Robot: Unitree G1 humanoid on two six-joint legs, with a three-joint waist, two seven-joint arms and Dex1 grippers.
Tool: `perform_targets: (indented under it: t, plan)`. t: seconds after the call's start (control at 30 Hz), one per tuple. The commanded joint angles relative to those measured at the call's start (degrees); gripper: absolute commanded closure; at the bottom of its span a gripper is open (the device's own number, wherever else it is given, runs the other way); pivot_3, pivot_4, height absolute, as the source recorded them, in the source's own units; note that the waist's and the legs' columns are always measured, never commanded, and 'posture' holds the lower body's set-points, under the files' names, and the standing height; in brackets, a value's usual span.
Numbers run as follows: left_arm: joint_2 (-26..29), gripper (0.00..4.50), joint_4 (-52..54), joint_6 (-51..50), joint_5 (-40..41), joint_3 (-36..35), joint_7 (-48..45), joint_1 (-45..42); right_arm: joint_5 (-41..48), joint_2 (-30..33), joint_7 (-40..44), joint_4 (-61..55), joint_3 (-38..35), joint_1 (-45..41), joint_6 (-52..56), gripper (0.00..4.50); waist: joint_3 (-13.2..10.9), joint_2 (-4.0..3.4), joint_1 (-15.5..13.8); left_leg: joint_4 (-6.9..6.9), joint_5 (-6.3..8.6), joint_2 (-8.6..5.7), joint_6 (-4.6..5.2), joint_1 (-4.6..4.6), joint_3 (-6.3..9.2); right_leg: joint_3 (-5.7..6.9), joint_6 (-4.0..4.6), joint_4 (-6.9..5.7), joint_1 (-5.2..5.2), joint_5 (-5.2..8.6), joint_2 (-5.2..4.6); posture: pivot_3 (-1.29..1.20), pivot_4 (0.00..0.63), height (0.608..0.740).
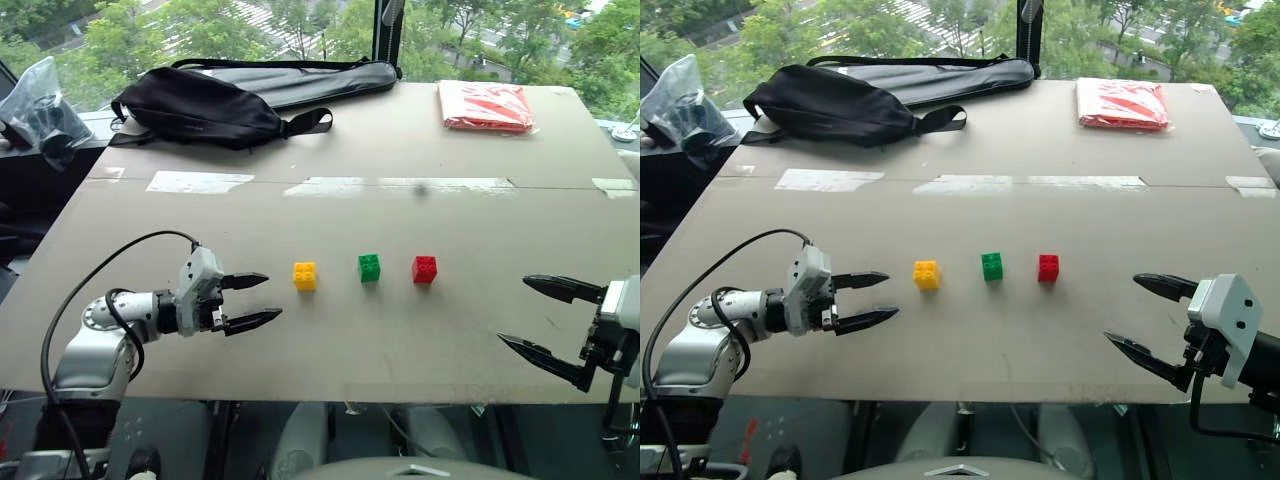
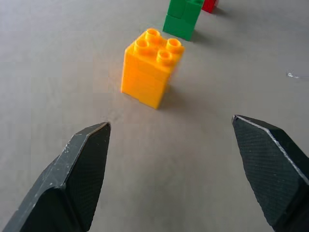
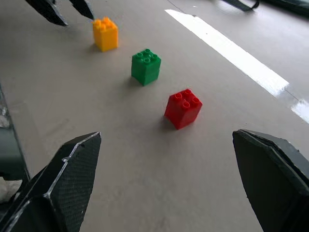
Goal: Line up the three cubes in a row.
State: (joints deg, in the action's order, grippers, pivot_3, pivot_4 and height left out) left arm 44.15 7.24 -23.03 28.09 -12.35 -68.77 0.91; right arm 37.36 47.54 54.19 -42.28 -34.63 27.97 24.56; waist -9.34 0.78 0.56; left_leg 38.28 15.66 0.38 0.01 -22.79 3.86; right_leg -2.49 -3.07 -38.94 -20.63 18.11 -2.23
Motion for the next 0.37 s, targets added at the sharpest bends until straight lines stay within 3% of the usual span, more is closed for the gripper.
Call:
perform_targets:
  t: [0.03,0.23,0.37]
  plan:
    - [-0.48,0.34,17.5,-9.82,8.11,-9.76,8.78,9.14,-1.05,0.23,3.0,2.97,-3.63,1.74,-1.6,0.0,0.03,-0.02,-0.39,0.0,0.0,0.0,0.0,0.05,0.03,-0.01,0.0,-0.01,0.05,0.0,-0.02,0.0,0.15,0.74]
    - [-1.63,0.34,27.3,-14.53,13.48,-20.45,13.43,22.11,-3.38,1.1,8.63,10.14,-6.79,4.23,-4.2,0.0,0.01,-0.11,-0.47,-0.02,0.0,-0.02,0.0,0.44,0.05,0.01,0.05,0.07,0.47,0.02,-0.02,0.0,0.15,0.74]
    - [-1.39,0.34,27.93,-14.79,14.86,-22.41,14.44,24.19,-3.74,1.55,10.98,12.65,-8.15,4.62,-4.87,0.0,-0.02,-0.16,-0.52,-0.15,0.02,-0.03,-0.01,0.88,-0.04,-0.03,0.09,0.19,0.89,0.06,-0.01,0.0,0.15,0.74]
